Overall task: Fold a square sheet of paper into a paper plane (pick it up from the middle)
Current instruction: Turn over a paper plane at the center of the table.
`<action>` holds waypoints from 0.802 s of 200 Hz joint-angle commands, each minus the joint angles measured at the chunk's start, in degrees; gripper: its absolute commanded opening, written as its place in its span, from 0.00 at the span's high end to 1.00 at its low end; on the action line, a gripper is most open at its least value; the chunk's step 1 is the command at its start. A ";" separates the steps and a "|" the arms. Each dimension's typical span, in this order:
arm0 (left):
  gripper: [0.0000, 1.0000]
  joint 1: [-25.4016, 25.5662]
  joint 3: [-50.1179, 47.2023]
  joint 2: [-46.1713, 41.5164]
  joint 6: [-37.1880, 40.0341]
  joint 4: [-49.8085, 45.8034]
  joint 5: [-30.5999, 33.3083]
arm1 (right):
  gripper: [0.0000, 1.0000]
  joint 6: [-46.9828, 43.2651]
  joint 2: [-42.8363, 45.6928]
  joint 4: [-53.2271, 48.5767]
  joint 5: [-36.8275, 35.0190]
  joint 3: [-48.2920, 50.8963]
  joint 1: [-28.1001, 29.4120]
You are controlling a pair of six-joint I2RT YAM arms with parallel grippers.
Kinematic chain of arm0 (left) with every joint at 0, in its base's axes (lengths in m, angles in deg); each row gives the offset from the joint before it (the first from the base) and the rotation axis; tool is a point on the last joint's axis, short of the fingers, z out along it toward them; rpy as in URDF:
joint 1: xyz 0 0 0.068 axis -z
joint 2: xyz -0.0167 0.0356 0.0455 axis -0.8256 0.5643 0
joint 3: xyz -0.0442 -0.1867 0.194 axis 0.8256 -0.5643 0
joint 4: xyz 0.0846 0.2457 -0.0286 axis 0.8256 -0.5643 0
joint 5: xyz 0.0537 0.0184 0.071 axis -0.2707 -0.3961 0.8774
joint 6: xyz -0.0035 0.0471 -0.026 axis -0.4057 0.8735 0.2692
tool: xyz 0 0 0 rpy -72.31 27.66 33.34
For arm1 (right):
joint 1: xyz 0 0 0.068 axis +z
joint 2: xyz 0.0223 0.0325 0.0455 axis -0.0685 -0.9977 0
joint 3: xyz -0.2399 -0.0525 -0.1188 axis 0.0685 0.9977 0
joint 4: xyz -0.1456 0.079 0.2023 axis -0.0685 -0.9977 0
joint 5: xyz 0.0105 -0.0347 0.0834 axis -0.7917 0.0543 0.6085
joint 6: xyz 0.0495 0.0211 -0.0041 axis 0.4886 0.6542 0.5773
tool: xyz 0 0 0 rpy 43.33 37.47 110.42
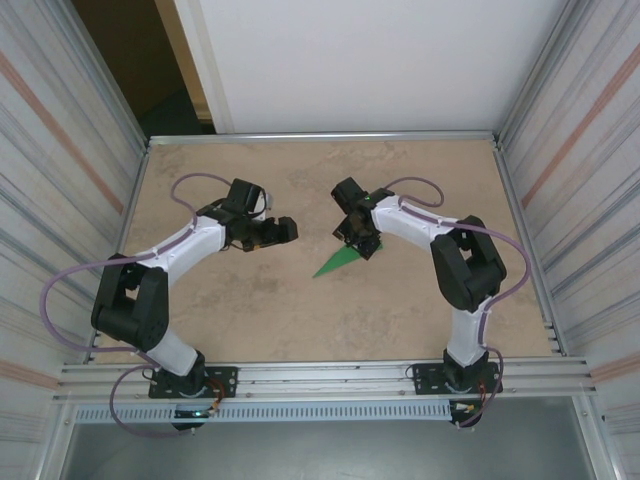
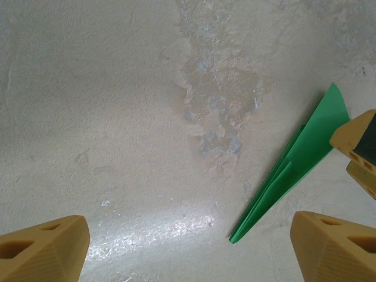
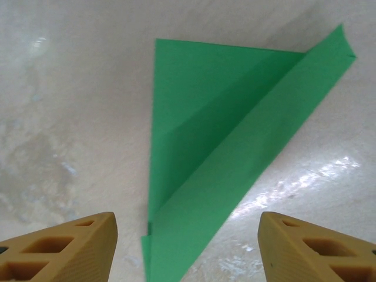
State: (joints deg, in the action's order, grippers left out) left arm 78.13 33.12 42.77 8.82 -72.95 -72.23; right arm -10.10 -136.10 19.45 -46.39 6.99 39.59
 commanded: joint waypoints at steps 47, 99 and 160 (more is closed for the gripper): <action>0.10 -0.55 -0.83 -0.41 1.81 -0.60 0.10 | 0.47 6.48 -2.85 -8.90 -0.47 -3.55 -0.03; 0.10 -0.55 -0.99 -0.06 1.68 -0.60 -0.08 | 0.54 7.30 -1.89 -8.13 0.01 -2.25 -0.06; 0.10 -0.72 -0.78 0.03 1.31 -0.84 0.10 | 0.84 6.86 -0.38 -7.05 -0.80 -1.27 -0.16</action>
State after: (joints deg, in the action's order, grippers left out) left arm 78.09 33.03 43.04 9.61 -72.97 -72.28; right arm -4.00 -138.04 13.75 -46.11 5.33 39.59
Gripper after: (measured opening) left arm 0.901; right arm 0.212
